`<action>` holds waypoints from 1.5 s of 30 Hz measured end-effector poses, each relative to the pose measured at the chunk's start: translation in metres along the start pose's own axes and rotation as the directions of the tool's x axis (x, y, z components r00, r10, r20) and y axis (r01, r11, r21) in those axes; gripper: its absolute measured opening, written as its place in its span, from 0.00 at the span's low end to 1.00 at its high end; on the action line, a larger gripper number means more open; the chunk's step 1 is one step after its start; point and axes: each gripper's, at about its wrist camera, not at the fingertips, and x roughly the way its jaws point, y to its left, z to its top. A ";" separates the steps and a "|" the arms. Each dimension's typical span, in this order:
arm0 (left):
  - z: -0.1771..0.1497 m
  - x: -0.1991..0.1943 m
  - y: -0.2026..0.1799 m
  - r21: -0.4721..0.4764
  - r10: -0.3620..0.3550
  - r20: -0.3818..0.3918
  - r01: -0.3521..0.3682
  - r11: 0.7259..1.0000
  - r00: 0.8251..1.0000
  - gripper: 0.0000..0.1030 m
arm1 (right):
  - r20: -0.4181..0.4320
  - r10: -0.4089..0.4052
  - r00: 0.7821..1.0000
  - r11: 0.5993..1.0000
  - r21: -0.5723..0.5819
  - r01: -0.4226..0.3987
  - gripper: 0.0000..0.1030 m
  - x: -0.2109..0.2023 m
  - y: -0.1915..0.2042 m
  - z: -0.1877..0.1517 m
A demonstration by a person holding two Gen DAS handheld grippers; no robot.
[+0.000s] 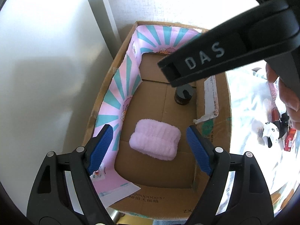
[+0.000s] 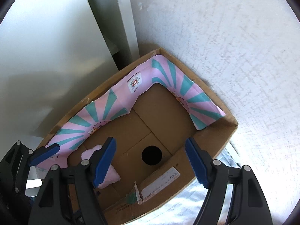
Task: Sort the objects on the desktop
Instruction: 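Move both tools back over the items on the bed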
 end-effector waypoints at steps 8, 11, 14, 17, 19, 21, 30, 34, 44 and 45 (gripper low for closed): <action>-0.006 -0.033 -0.007 0.035 -0.006 0.026 0.005 0.999 1.000 0.78 | 0.042 -0.026 0.999 0.999 0.036 0.025 0.70 -0.033 -0.007 -0.003; -0.004 -0.049 -0.018 0.072 -0.017 0.048 0.013 0.997 0.999 0.78 | 0.067 -0.056 0.996 0.997 0.052 0.052 0.70 -0.057 -0.018 -0.020; 0.030 -0.034 -0.037 0.123 -0.038 0.076 0.028 0.992 0.996 0.79 | 0.085 -0.102 0.991 0.991 0.096 0.094 0.70 -0.090 -0.036 -0.045; 0.040 -0.040 -0.060 0.193 -0.092 0.100 0.071 0.979 0.991 0.81 | 0.082 -0.160 0.984 0.977 0.157 0.146 0.70 -0.120 -0.060 -0.072; 0.046 -0.038 -0.081 0.229 -0.132 0.103 0.106 0.968 0.986 0.81 | 0.080 -0.217 0.973 0.959 0.202 0.197 0.70 -0.139 -0.077 -0.097; 0.047 -0.036 -0.102 0.270 -0.169 0.099 0.137 0.953 0.981 0.81 | 0.074 -0.263 0.962 0.940 0.244 0.238 0.70 -0.157 -0.092 -0.125; 0.044 -0.033 -0.185 0.397 -0.317 0.014 0.285 0.872 0.948 0.82 | 0.025 -0.371 0.928 0.839 0.436 0.324 0.70 -0.205 -0.140 -0.238; 0.036 -0.017 -0.210 0.418 -0.336 -0.049 0.325 0.849 0.941 0.82 | 0.001 -0.386 0.922 0.803 0.493 0.336 0.70 -0.197 -0.144 -0.290; 0.011 0.033 -0.260 0.455 -0.276 -0.132 0.306 0.836 0.952 0.82 | -0.076 -0.198 0.977 0.574 0.799 0.178 0.70 -0.148 -0.172 -0.403; 0.008 0.039 -0.264 0.460 -0.267 -0.138 0.301 0.835 0.954 0.82 | -0.072 -0.173 0.982 0.525 0.837 0.154 0.70 -0.144 -0.175 -0.410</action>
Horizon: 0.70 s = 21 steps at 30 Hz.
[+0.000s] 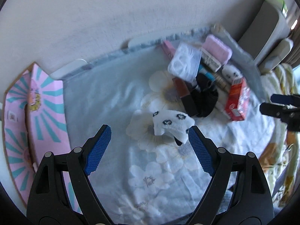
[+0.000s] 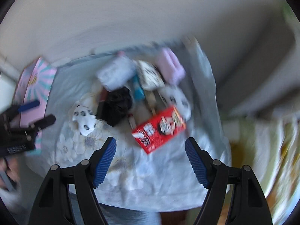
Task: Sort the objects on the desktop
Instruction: 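Move both tools back over the items on the bed, then grasp the white panda sock with the left tool while the right tool grasps the red milk carton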
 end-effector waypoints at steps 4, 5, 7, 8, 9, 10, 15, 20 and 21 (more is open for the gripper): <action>-0.005 0.023 -0.011 0.005 0.000 -0.031 0.000 1.000 1.000 0.82 | -0.046 0.174 0.984 0.947 0.283 -0.154 0.70 0.031 -0.026 -0.006; -0.005 0.028 -0.014 0.006 0.003 -0.032 -0.003 1.000 0.999 0.82 | -0.044 0.212 0.976 0.922 0.340 -0.185 0.70 0.038 -0.030 -0.006; -0.005 0.034 -0.018 0.007 0.009 -0.031 -0.009 1.000 0.999 0.82 | -0.034 0.230 0.973 0.895 0.401 -0.197 0.70 0.046 -0.034 -0.006; -0.004 0.037 -0.020 0.008 0.011 -0.031 -0.011 1.000 0.999 0.82 | -0.037 0.218 0.975 0.890 0.419 -0.183 0.70 0.050 -0.035 -0.004; -0.003 0.038 -0.021 0.009 0.014 -0.031 -0.013 1.000 0.999 0.82 | -0.049 0.208 0.977 0.891 0.421 -0.169 0.70 0.054 -0.035 -0.003; -0.001 0.039 -0.021 0.011 0.016 -0.030 -0.016 1.000 0.999 0.82 | -0.058 0.203 0.977 0.886 0.436 -0.158 0.70 0.059 -0.036 -0.001; 0.008 0.050 -0.025 0.035 0.016 -0.041 -0.014 0.999 0.999 0.82 | -0.082 0.174 0.981 0.884 0.453 -0.119 0.70 0.068 -0.029 0.006; 0.009 0.062 -0.026 0.025 -0.011 -0.061 0.012 1.000 0.998 0.81 | -0.112 0.118 0.987 0.884 0.464 -0.053 0.70 0.076 -0.020 0.008; 0.008 0.062 -0.026 0.026 -0.013 -0.065 0.015 1.000 0.998 0.79 | -0.117 0.117 0.986 0.885 0.462 -0.050 0.70 0.077 -0.018 0.007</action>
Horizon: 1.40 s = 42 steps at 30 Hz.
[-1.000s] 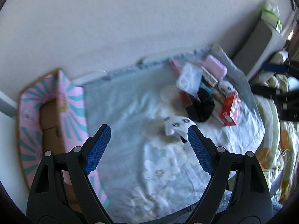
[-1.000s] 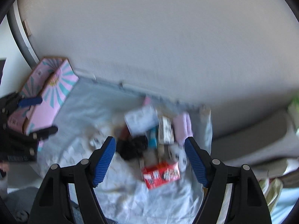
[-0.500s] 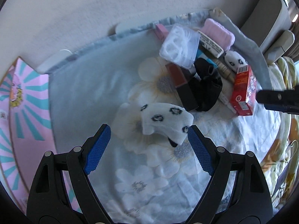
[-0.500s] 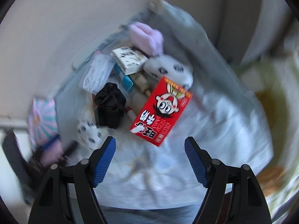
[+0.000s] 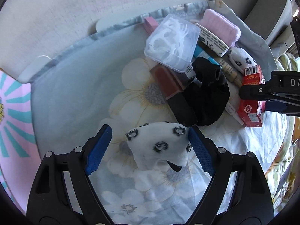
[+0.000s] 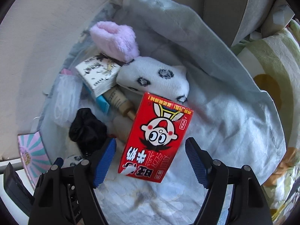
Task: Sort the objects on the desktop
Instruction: 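Grasp the white panda sock with the left tool while the right tool grasps the red milk carton, then carry sock and red carton into the cardboard box and release both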
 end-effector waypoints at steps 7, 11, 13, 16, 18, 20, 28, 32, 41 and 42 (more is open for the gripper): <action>-0.005 -0.005 0.007 -0.016 -0.069 -0.005 0.069 0.997 0.998 0.56 | -0.001 0.003 1.000 1.000 0.002 -0.003 0.66 -0.002 0.005 -0.012; -0.012 -0.006 0.014 -0.041 -0.108 0.018 0.108 0.993 0.994 0.49 | 0.009 -0.015 1.000 1.000 -0.017 0.015 0.52 -0.001 0.009 -0.020; -0.013 -0.009 0.017 -0.051 -0.115 0.024 0.116 0.992 0.993 0.43 | 0.007 -0.024 1.000 0.999 -0.044 0.025 0.52 -0.002 0.012 -0.026; -0.013 -0.016 0.020 -0.066 -0.120 0.025 0.121 0.990 0.993 0.37 | -0.005 -0.011 1.000 0.999 -0.033 0.011 0.50 -0.005 0.012 -0.036; -0.015 -0.025 0.025 -0.079 -0.118 0.040 0.121 0.989 0.992 0.37 | -0.004 -0.013 1.000 0.998 -0.056 0.012 0.50 -0.010 0.014 -0.042; -0.019 -0.032 0.032 -0.098 -0.125 0.054 0.130 0.987 0.991 0.36 | 0.017 -0.020 1.000 0.996 -0.083 0.021 0.50 -0.019 0.017 -0.051; -0.022 -0.076 0.045 -0.184 -0.115 0.130 0.138 0.973 0.985 0.35 | 0.065 -0.023 0.998 0.984 -0.175 0.034 0.50 -0.053 0.033 -0.087; -0.016 -0.115 0.063 -0.222 -0.054 0.190 0.096 0.970 0.980 0.35 | 0.110 -0.018 0.994 0.955 -0.291 0.050 0.50 -0.090 0.067 -0.104; -0.037 -0.174 0.123 -0.357 0.091 0.239 0.000 0.934 0.967 0.35 | 0.120 0.007 0.993 0.742 -0.666 0.076 0.50 -0.120 0.168 -0.095; -0.042 -0.181 0.129 -0.369 0.105 0.241 -0.009 0.929 0.965 0.35 | 0.120 0.010 0.993 0.715 -0.695 0.077 0.50 -0.120 0.182 -0.088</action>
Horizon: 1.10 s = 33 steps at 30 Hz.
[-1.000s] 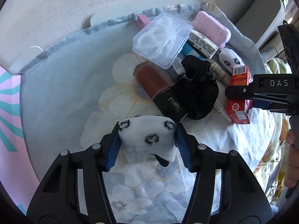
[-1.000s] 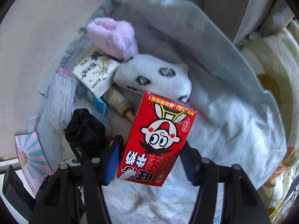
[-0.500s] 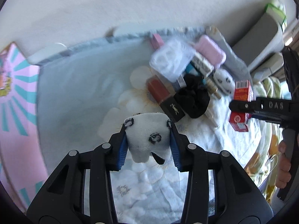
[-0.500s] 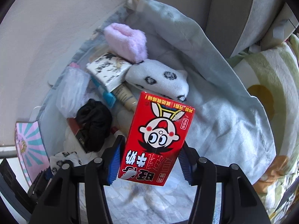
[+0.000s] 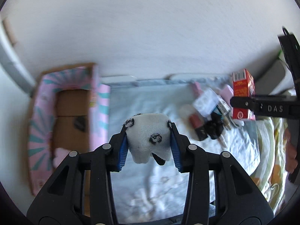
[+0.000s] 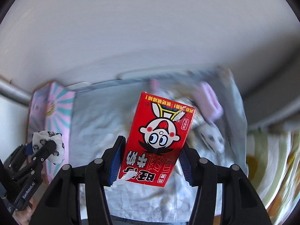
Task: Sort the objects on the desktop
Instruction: 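Carry sock and red carton into the cardboard box and release both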
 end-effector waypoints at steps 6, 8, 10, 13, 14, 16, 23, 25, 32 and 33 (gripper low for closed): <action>-0.009 -0.026 0.058 -0.104 0.073 0.029 -0.069 0.992 0.997 0.35 | -0.005 0.038 0.999 0.973 -0.228 -0.038 0.50 0.000 0.057 0.041; -0.014 -0.031 0.073 -0.132 0.091 0.029 -0.086 0.987 0.995 0.35 | -0.012 0.045 0.999 0.953 -0.299 -0.047 0.50 0.000 0.085 0.046; -0.020 -0.035 0.089 -0.158 0.108 0.029 -0.102 0.982 0.994 0.35 | -0.017 0.049 0.999 0.933 -0.356 -0.052 0.49 -0.001 0.110 0.049; -0.028 -0.041 0.111 -0.192 0.135 0.026 -0.128 0.973 0.990 0.35 | -0.024 0.058 0.998 0.892 -0.448 -0.063 0.49 0.013 0.156 0.059; -0.031 -0.042 0.120 -0.205 0.144 0.024 -0.136 0.969 0.989 0.35 | -0.028 0.061 0.998 0.882 -0.466 -0.067 0.50 0.016 0.169 0.060; -0.037 -0.044 0.133 -0.224 0.153 0.018 -0.145 0.964 0.988 0.35 | -0.047 0.076 0.996 0.862 -0.499 -0.090 0.49 0.023 0.195 0.062; -0.062 -0.027 0.167 -0.286 0.142 -0.032 -0.145 0.947 0.989 0.35 | -0.120 0.092 0.989 0.794 -0.590 -0.145 0.49 0.059 0.271 0.063; -0.066 -0.024 0.170 -0.298 0.133 -0.041 -0.139 0.945 0.990 0.35 | -0.150 0.082 0.985 0.781 -0.605 -0.157 0.49 0.077 0.289 0.061; -0.078 -0.010 0.173 -0.328 0.112 -0.065 -0.127 0.936 0.992 0.35 | -0.239 0.058 0.969 0.751 -0.630 -0.200 0.49 0.124 0.320 0.049; -0.080 -0.007 0.172 -0.331 0.109 -0.071 -0.126 0.935 0.992 0.35 | -0.246 0.054 0.968 0.747 -0.634 -0.203 0.49 0.131 0.322 0.046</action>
